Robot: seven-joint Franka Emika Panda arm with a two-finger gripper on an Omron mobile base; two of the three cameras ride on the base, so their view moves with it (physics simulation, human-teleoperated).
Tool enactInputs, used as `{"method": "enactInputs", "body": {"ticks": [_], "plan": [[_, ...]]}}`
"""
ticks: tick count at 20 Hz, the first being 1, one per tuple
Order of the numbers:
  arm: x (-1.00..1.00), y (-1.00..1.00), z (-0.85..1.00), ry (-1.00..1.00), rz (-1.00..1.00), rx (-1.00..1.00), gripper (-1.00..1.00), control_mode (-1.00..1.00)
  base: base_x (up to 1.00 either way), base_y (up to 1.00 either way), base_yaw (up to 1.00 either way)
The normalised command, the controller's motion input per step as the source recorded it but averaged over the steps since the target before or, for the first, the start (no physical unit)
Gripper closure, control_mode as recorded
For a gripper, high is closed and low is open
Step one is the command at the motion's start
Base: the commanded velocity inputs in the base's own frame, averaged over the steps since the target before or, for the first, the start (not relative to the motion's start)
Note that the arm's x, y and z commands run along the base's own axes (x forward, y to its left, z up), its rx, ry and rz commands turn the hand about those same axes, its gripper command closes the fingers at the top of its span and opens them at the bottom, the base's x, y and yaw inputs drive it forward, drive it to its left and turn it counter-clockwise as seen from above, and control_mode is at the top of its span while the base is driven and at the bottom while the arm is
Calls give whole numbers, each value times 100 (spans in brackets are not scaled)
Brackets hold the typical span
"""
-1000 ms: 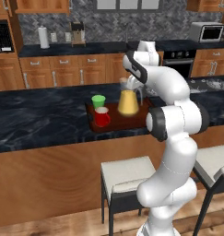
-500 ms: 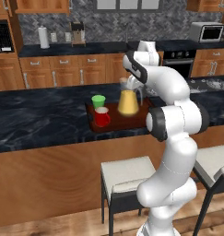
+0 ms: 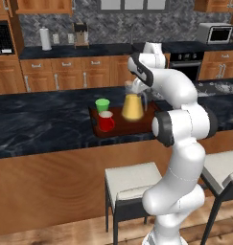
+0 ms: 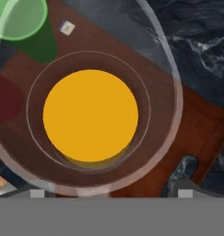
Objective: There is a tray on the dining counter. Grab the cup, mug, and pitcher and place them on the tray. The pitcher may be placed next to the tray if it cannot fit the tray.
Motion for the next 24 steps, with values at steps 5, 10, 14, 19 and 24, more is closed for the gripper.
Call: {"method": "enactInputs", "body": {"ticks": [5, 10, 14, 19, 24], "plan": [[0, 0, 7, 0, 0, 0, -100, -100, 0, 0, 0], [3, 0, 44, 1, 0, 0, -100, -100, 0, 0, 0], [0, 0, 45, 1, 0, 0, -100, -100, 0, 0, 0], [0, 0, 63, 3, 0, 0, -100, -100, 0, 0, 0], [-47, -9, 67, 1, -4, 0, -100, -100, 0, 0, 0]]}}
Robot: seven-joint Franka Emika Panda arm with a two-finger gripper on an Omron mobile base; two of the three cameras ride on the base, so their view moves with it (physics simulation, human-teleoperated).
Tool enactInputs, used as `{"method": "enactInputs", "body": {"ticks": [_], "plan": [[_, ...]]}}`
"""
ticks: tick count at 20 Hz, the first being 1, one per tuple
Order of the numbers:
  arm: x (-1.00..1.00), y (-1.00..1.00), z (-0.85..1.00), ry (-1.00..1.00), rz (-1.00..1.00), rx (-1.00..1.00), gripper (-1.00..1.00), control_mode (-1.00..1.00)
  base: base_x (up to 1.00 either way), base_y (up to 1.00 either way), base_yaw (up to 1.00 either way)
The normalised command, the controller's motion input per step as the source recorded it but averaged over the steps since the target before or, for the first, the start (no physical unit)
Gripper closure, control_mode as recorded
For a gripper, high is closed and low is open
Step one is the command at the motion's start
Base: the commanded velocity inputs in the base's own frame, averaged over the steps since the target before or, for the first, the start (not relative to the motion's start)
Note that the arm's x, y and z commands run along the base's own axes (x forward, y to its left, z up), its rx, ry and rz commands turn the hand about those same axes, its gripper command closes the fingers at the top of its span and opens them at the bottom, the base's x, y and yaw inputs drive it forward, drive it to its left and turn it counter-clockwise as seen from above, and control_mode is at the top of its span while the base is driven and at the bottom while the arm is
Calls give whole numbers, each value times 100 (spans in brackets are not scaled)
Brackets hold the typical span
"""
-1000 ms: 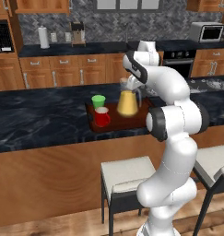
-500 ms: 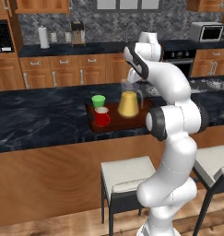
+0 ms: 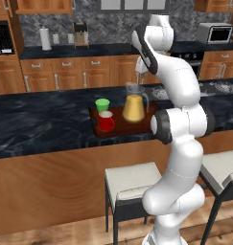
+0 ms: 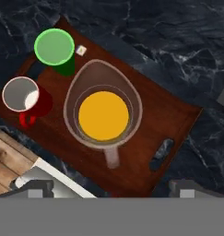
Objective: There is a tray on the dining counter. Grab the cup, mug, and pitcher and place them on the tray. The pitcher may be placed next to the tray if it cannot fit the tray.
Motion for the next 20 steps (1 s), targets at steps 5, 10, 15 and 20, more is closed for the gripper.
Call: {"method": "enactInputs", "body": {"ticks": [5, 10, 15, 20], "plan": [[-96, -31, 43, 0, -16, 0, -100, -100, 0, 0, 0], [-100, -23, 14, 0, -20, 0, -100, -100, 0, 0, 0], [-100, -7, 0, 0, -20, 0, -100, -100, 0, 0, 0], [-100, 0, -5, 0, -17, 0, -100, -100, 0, 0, 0]]}}
